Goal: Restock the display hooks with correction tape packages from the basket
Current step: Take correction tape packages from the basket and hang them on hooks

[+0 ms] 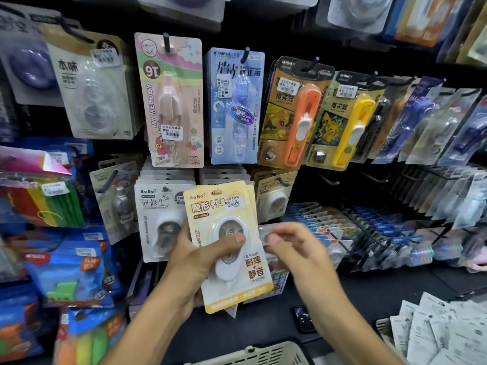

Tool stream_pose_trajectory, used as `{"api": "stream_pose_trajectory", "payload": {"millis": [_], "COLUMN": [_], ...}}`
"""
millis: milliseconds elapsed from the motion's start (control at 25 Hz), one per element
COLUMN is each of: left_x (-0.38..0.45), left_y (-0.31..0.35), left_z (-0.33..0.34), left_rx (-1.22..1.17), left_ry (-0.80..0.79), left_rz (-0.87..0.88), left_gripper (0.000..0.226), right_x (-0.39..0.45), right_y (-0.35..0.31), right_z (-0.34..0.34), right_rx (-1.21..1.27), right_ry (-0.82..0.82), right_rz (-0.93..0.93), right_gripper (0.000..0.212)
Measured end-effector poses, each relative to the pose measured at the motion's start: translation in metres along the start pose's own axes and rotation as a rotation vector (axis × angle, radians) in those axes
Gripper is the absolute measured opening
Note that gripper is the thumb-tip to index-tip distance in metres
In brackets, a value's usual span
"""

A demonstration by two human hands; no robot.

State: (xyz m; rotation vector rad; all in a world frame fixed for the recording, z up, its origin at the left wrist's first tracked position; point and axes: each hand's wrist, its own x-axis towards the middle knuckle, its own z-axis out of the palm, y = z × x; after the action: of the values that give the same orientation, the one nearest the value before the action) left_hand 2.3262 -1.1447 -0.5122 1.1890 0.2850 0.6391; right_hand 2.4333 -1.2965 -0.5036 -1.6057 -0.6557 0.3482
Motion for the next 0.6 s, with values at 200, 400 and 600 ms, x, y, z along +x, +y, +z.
{"api": "stream_pose_trajectory", "payload": {"millis": [200, 400, 600], "left_x": [-0.001, -0.003, 0.002], "left_y": [-0.001, 0.003, 0.003], "left_z": [0.003, -0.002, -0.011], "left_rx": [0.024, -0.008, -0.031], "left_ry": [-0.041, -0.045, 0.048], "left_rz": [0.004, -0.023, -0.022], "left_gripper": [0.066, 0.098, 0.079], "right_x": [-0.012, -0.005, 0.009], "right_y": [-0.006, -0.006, 0.002], "right_z": [0.011, -0.002, -0.032], "right_rx": [0.073, 0.192, 0.106], "right_ry": [-0.159, -0.050, 0.204], "right_rz": [0.023, 0.086, 0.208], "right_gripper": [0.040, 0.007, 0.009]}}
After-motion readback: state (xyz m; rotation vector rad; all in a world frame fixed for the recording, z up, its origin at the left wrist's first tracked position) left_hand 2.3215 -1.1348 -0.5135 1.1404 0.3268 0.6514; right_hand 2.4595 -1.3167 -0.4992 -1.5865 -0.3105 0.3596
